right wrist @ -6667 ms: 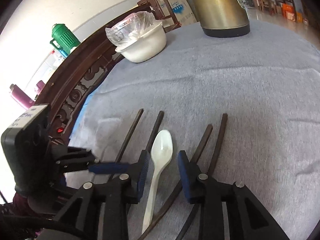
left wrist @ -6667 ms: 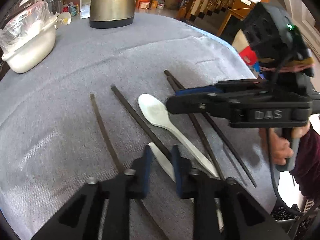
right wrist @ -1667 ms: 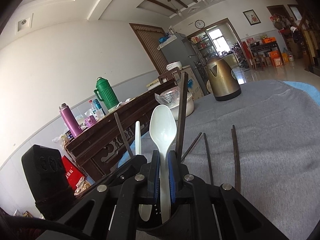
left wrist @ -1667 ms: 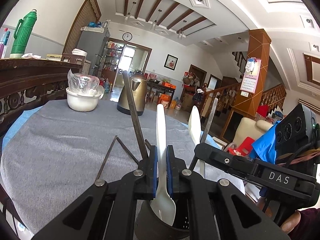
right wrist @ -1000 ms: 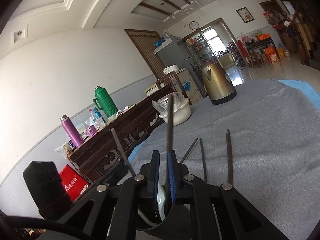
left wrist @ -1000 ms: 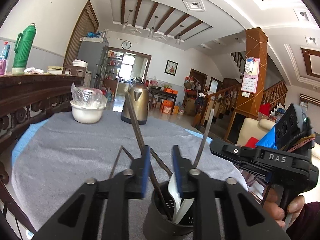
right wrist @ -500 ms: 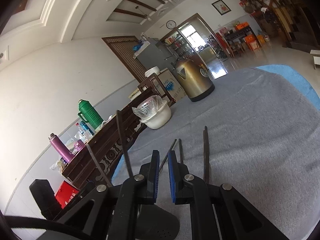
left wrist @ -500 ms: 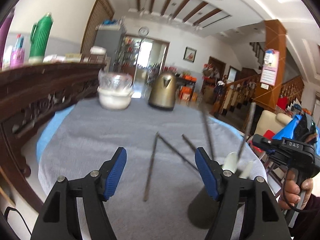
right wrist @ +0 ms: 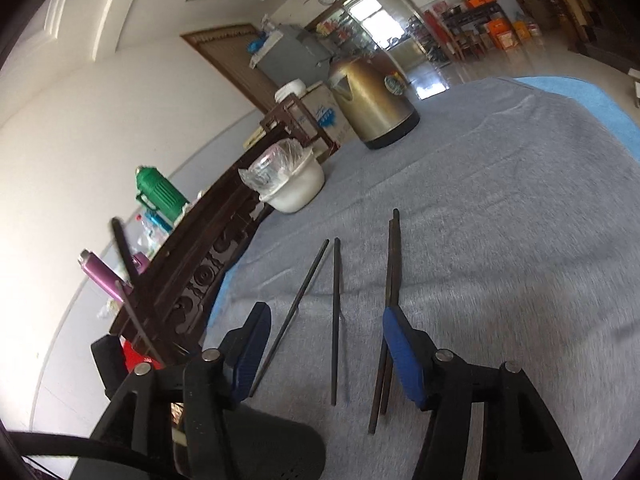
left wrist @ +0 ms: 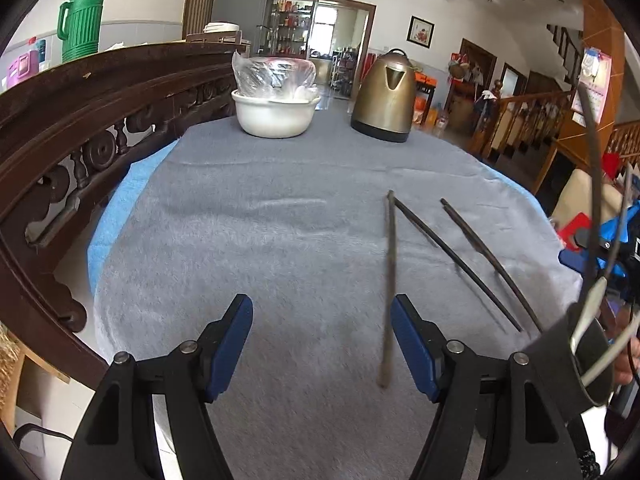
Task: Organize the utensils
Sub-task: 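Move both grippers over the dark chopsticks lying on the cloth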
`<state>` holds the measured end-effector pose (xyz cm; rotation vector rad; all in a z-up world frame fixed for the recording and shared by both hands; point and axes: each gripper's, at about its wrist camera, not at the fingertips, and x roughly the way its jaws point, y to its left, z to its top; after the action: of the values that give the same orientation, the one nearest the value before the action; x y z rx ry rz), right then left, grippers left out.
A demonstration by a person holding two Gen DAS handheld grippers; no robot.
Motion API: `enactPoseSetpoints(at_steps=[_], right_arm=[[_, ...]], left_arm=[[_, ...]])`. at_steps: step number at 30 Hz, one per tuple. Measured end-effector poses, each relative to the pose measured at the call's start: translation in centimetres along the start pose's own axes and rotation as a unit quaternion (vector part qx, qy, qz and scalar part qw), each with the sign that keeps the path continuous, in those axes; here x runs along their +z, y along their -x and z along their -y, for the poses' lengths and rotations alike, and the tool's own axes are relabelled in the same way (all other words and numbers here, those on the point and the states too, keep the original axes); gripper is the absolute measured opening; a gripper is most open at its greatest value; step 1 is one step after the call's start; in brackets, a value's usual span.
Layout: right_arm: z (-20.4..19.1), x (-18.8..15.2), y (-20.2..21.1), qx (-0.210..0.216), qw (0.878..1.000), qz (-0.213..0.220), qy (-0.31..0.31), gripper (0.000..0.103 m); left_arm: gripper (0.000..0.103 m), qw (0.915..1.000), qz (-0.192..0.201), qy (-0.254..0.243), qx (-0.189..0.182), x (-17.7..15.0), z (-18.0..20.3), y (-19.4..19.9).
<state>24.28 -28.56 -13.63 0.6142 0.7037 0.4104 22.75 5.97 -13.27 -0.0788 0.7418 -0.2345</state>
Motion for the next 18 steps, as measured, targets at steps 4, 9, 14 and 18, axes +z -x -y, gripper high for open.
enactPoseSetpoints(at_steps=[4,9,14,18], right_arm=[[-0.4,2.5,-3.7,-0.004,0.997,-0.068,0.043,0.039],[-0.6,4.9,-8.5,-0.003,0.991,-0.119,0.063,0.038],[-1.4,6.8,-13.7,-0.013,0.982,-0.169,0.082,0.037],[-2.6,7.5,-16.9,-0.038,0.973,-0.2,0.109,0.032]], left_arm=[[0.072,0.9999,-0.009,-0.013,0.001,0.8,-0.5,-0.7],[0.072,0.9988,-0.046,-0.017,-0.002,2.0,-1.3,-2.4],[0.072,0.9969,-0.077,-0.008,-0.008,3.1,-2.3,-3.4],[0.072,0.995,-0.099,-0.014,-0.005,4.0,-3.0,-3.3]])
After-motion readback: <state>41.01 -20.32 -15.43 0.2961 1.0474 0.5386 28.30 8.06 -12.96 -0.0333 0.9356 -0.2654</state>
